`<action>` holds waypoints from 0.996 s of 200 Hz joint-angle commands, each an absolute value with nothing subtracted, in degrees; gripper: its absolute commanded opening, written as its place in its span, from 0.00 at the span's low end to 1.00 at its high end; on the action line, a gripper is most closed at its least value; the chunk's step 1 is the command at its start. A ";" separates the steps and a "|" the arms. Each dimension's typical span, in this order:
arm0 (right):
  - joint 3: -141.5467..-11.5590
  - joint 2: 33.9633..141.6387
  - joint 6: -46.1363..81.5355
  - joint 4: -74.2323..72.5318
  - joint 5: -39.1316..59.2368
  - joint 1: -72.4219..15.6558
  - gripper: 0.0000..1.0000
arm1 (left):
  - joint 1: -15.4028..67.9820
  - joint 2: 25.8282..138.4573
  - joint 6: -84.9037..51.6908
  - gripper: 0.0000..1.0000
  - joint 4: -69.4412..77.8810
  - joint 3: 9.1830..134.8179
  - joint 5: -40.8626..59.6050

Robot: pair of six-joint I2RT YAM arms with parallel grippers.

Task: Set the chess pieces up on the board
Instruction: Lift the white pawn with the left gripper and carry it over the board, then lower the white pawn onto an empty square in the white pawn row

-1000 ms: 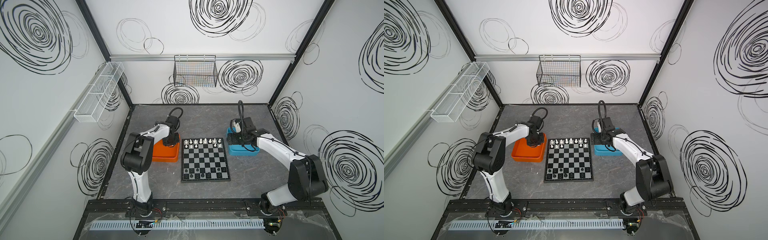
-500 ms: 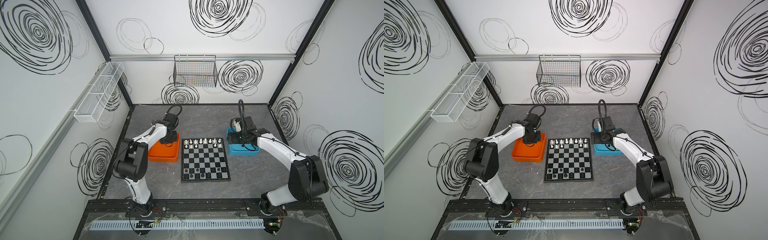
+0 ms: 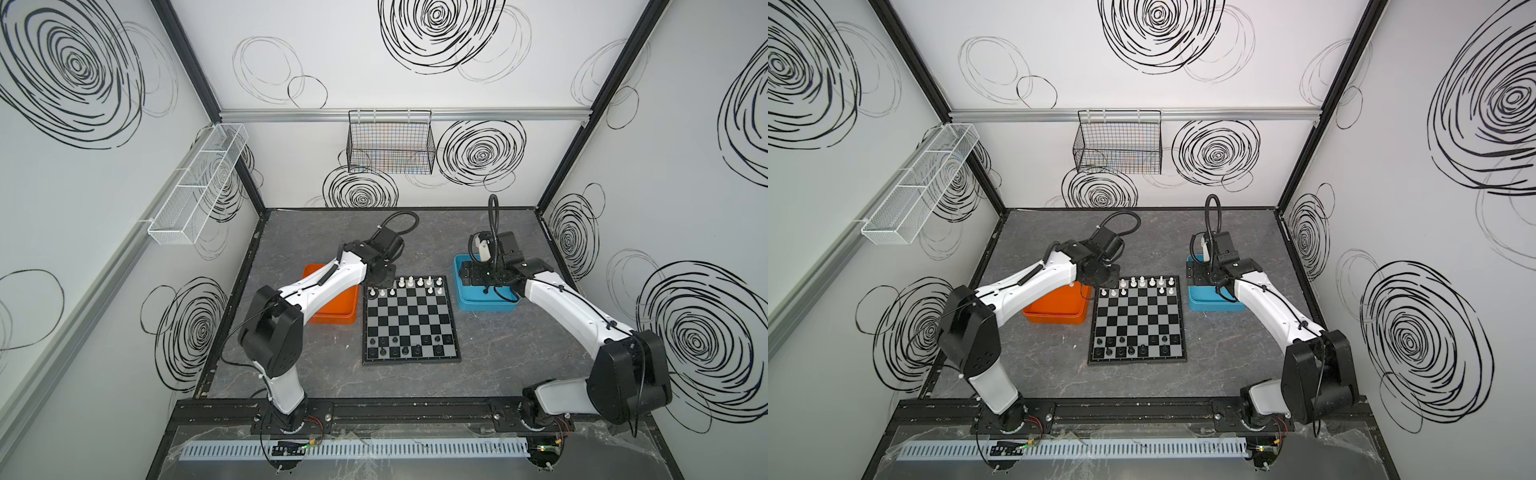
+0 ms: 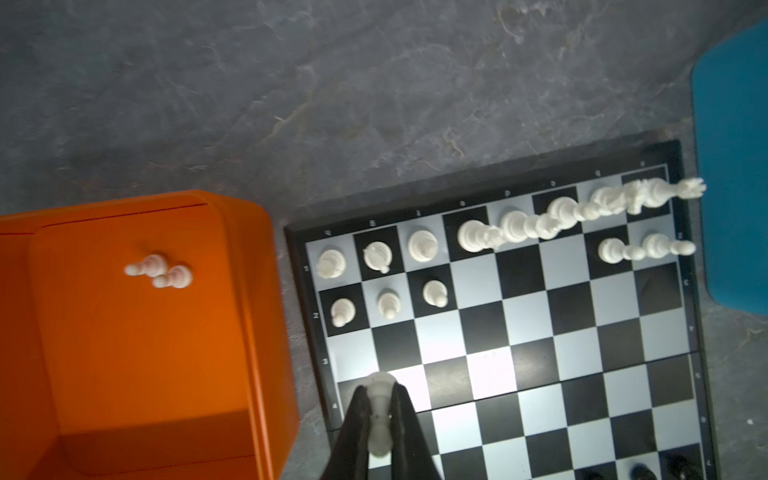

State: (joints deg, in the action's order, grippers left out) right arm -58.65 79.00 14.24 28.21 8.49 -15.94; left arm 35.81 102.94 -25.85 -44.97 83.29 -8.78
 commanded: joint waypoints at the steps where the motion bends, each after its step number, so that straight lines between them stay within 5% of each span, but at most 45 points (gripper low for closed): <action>1: -57.57 77.05 13.82 29.53 7.25 -15.51 0.89 | 37.71 106.84 -27.22 0.12 -44.22 86.63 -8.62; 199: -54.08 74.71 13.49 29.06 7.38 -13.89 0.89 | 40.61 118.27 -29.31 0.16 -39.37 91.30 -7.10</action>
